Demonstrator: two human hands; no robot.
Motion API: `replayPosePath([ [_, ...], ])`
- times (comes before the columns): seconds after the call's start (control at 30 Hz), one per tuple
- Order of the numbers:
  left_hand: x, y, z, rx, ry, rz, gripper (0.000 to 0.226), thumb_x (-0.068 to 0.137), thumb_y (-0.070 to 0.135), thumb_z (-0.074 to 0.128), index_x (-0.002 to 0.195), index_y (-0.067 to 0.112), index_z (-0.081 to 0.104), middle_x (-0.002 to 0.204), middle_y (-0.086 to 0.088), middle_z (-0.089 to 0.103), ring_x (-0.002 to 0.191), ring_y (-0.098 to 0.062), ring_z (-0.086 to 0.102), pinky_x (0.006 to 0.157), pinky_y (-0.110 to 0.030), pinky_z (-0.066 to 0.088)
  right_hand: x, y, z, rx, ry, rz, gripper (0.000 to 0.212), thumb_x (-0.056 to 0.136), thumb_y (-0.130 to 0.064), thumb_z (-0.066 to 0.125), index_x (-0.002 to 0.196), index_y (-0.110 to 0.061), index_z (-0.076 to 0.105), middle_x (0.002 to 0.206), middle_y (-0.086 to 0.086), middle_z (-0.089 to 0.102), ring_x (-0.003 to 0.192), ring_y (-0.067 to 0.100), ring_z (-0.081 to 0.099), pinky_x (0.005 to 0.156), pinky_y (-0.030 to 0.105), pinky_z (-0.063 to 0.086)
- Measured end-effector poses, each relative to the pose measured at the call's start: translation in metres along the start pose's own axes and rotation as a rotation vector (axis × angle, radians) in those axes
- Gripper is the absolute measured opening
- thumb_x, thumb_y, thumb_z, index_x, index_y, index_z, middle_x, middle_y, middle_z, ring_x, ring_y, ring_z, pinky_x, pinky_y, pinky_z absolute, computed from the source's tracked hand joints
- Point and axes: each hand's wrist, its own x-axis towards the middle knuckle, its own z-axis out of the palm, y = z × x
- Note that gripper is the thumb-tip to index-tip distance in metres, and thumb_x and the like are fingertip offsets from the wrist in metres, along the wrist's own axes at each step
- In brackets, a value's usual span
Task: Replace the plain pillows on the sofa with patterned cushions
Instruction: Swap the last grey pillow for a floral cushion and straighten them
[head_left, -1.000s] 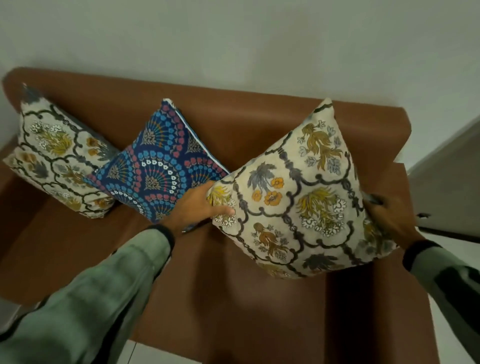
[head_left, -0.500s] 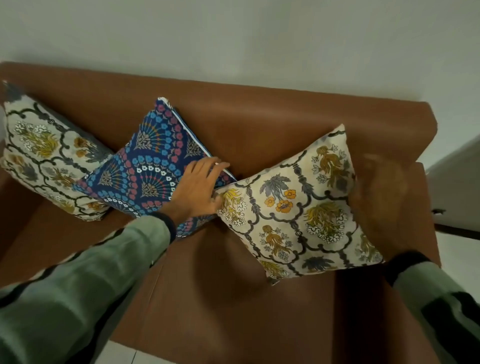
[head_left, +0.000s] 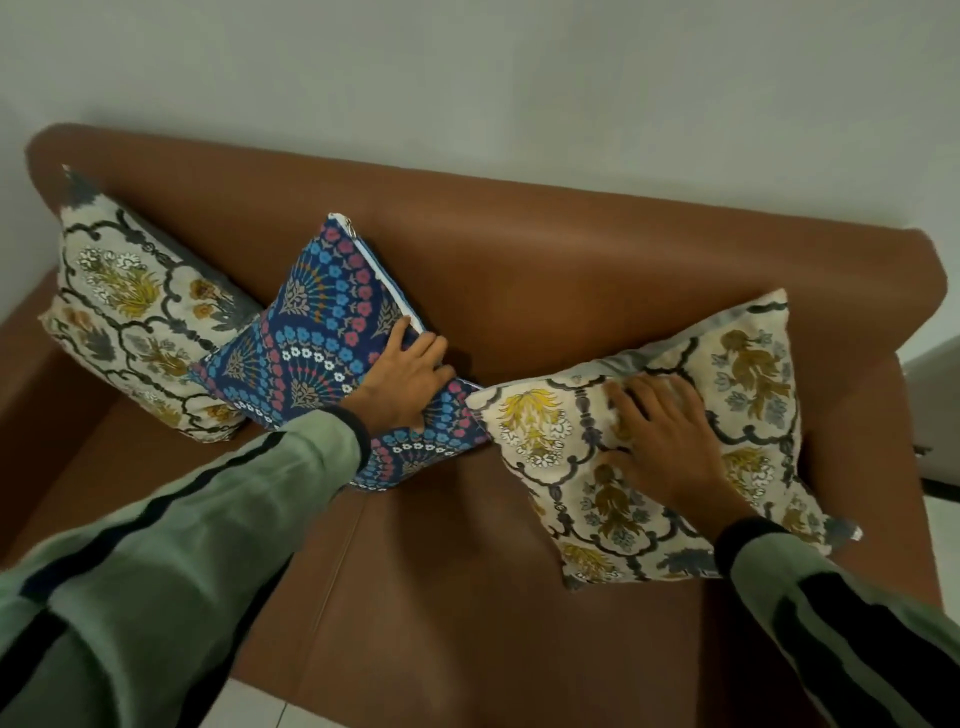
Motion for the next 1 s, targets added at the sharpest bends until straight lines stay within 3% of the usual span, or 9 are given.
replayPosePath([
  [0.2,-0.044,-0.025,0.018,-0.149,0.127,0.044,0.084,0.062,0.059,0.082,0.133,0.028,0.049,0.146,-0.018,0.033,0.142,-0.036,0.018,0.117,-0.066,0.000,-0.004,0.000,0.006,-0.033,0.040,0.038,0.081,0.076,-0.050,0.069,0.141,-0.011,0.042,0.138,0.016,0.052,0.133,0.035,0.040,0.119,0.051,0.017],
  [0.37,-0.074,-0.032,0.032,-0.241,0.267,0.139,0.087,0.052,0.052,0.090,0.127,0.027,0.052,0.141,-0.020,0.044,0.140,-0.037,0.027,0.117,-0.064,0.000,0.006,-0.010,0.005,-0.020,0.009,0.044,0.083,0.076,-0.049,0.071,0.142,-0.009,0.040,0.141,0.018,0.050,0.136,0.036,0.038,0.119,0.052,0.015],
  [0.47,-0.053,-0.024,0.024,-0.190,0.228,0.151,0.089,0.064,0.056,0.082,0.139,0.031,0.042,0.151,-0.016,0.037,0.146,-0.033,0.019,0.116,-0.053,-0.016,0.018,-0.020,0.006,-0.014,-0.028,0.059,0.091,0.073,-0.050,0.073,0.145,-0.011,0.035,0.146,0.015,0.044,0.141,0.033,0.031,0.120,0.050,0.009],
  [0.57,-0.015,-0.014,0.017,-0.158,0.147,0.112,0.090,0.077,0.060,0.070,0.150,0.031,0.027,0.160,-0.010,0.026,0.151,-0.028,0.009,0.118,-0.052,-0.012,0.022,-0.018,0.011,-0.022,-0.002,0.043,0.093,0.070,-0.051,0.075,0.144,-0.012,0.036,0.145,0.014,0.045,0.141,0.033,0.031,0.120,0.049,0.009],
  [0.67,-0.008,-0.012,0.022,-0.090,0.158,0.026,0.089,0.084,0.061,0.061,0.155,0.030,0.016,0.165,-0.010,0.014,0.152,-0.029,0.004,0.121,-0.058,-0.004,0.019,-0.015,0.013,-0.059,0.026,0.011,0.088,0.073,-0.052,0.071,0.143,-0.012,0.036,0.144,0.015,0.045,0.141,0.033,0.031,0.120,0.049,0.008],
  [0.73,-0.024,-0.007,0.034,-0.117,0.261,-0.077,0.087,0.088,0.061,0.056,0.156,0.029,0.012,0.165,-0.013,0.010,0.152,-0.031,0.004,0.120,-0.062,0.001,0.015,-0.021,0.012,-0.086,0.034,0.010,0.083,0.076,-0.046,0.069,0.143,-0.010,0.036,0.146,0.016,0.044,0.142,0.034,0.030,0.120,0.051,0.007],
  [0.87,-0.070,0.012,0.063,-0.327,0.505,-0.375,0.075,0.095,0.058,0.046,0.156,0.027,0.014,0.164,-0.016,0.014,0.151,-0.032,0.010,0.116,-0.068,0.009,0.012,-0.066,0.008,-0.055,0.026,-0.039,0.084,0.073,-0.018,0.064,0.148,-0.012,0.027,0.154,0.019,0.034,0.144,0.035,0.026,0.118,0.056,0.010],
  [0.93,-0.087,0.018,0.078,-0.495,0.511,-0.540,0.073,0.095,0.060,0.040,0.156,0.026,0.017,0.164,-0.017,0.015,0.151,-0.032,0.011,0.117,-0.065,0.005,0.020,-0.104,0.013,0.053,0.032,-0.162,0.078,0.081,-0.018,0.056,0.151,-0.017,0.022,0.158,0.016,0.028,0.147,0.034,0.022,0.118,0.056,0.015],
  [1.0,-0.098,0.020,0.093,-0.626,0.493,-0.621,0.073,0.094,0.062,0.035,0.156,0.028,0.014,0.165,-0.013,0.009,0.152,-0.030,0.005,0.118,-0.063,0.002,0.038,-0.143,0.021,0.120,-0.018,-0.261,0.072,0.092,-0.019,0.046,0.154,-0.024,0.010,0.163,0.011,0.010,0.150,0.031,0.005,0.120,0.054,0.011],
])
